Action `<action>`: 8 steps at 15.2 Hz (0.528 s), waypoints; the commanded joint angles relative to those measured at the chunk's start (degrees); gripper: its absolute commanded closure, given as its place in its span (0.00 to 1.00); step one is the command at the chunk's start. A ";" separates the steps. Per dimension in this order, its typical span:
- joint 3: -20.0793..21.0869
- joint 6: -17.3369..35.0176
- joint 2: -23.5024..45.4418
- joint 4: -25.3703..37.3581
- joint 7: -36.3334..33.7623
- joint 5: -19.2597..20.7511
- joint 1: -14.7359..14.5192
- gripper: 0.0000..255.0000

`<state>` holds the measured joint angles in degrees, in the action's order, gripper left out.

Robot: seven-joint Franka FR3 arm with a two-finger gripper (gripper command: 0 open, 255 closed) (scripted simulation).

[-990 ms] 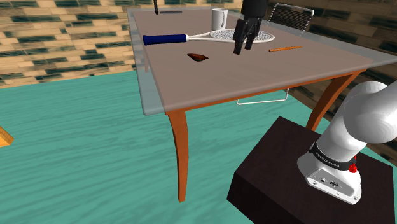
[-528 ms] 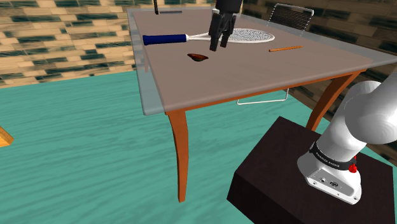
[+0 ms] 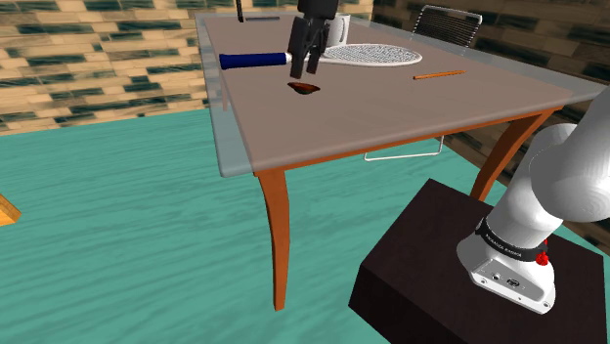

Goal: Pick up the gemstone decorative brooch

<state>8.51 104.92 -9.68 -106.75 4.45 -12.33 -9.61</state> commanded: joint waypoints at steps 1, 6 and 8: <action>0.06 1.55 0.11 -1.41 0.37 -0.14 -0.06 0.00; 0.14 4.25 -0.01 -4.27 0.86 -0.34 -0.12 0.00; 0.14 4.27 0.03 -4.24 0.86 -0.34 -0.12 1.00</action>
<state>8.65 109.13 -9.66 -110.86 5.32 -12.67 -9.72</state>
